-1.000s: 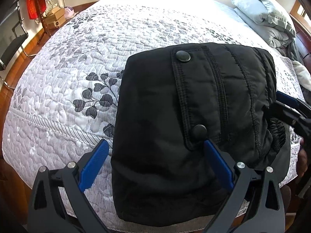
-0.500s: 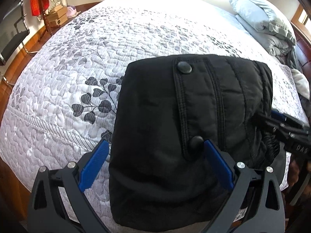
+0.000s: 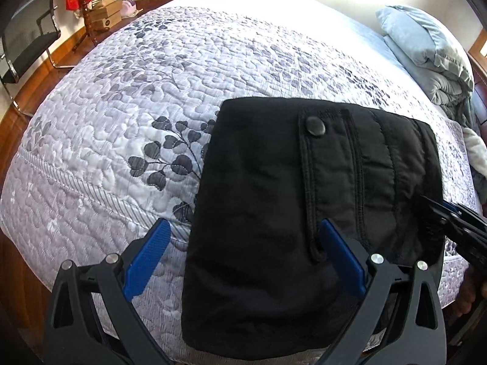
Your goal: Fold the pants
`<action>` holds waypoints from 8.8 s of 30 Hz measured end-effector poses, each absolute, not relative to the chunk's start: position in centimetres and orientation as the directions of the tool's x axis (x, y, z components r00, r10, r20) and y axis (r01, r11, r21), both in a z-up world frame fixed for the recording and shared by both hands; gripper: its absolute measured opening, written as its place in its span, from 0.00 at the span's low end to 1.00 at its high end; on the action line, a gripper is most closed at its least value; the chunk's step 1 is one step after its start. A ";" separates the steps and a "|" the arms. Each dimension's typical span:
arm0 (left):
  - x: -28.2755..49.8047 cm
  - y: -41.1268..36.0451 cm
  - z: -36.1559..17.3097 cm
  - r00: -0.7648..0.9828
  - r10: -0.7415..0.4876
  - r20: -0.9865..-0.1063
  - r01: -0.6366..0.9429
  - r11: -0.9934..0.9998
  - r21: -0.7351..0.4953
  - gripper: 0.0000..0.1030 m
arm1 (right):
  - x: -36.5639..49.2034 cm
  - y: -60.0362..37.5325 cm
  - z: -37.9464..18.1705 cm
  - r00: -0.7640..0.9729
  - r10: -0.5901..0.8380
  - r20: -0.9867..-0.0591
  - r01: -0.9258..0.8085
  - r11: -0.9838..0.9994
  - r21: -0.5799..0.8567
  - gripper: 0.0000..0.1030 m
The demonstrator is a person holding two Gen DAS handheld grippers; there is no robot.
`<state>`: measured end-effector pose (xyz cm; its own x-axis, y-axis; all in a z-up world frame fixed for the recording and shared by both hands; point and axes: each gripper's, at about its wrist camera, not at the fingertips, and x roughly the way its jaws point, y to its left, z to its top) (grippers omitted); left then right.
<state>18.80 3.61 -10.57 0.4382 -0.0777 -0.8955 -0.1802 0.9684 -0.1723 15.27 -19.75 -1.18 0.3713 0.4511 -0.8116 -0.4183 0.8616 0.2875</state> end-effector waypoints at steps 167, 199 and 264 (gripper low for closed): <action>18.6 0.2 -12.4 0.201 -0.476 -0.856 0.095 0.879 -0.467 0.95 | 5.8 -41.3 -3.8 0.452 0.489 -0.746 -0.014 0.840 0.542 0.48; 22.5 -5.5 -18.4 -0.087 -0.696 -0.713 0.033 0.713 -0.700 0.97 | 9.2 -43.4 -10.9 0.328 0.661 -0.675 0.068 0.696 0.715 0.85; 38.1 -3.8 -12.9 0.274 -0.634 -0.723 0.041 0.759 -0.650 0.58 | 28.4 -34.9 -7.2 0.443 0.631 -0.637 -0.120 0.746 0.655 0.40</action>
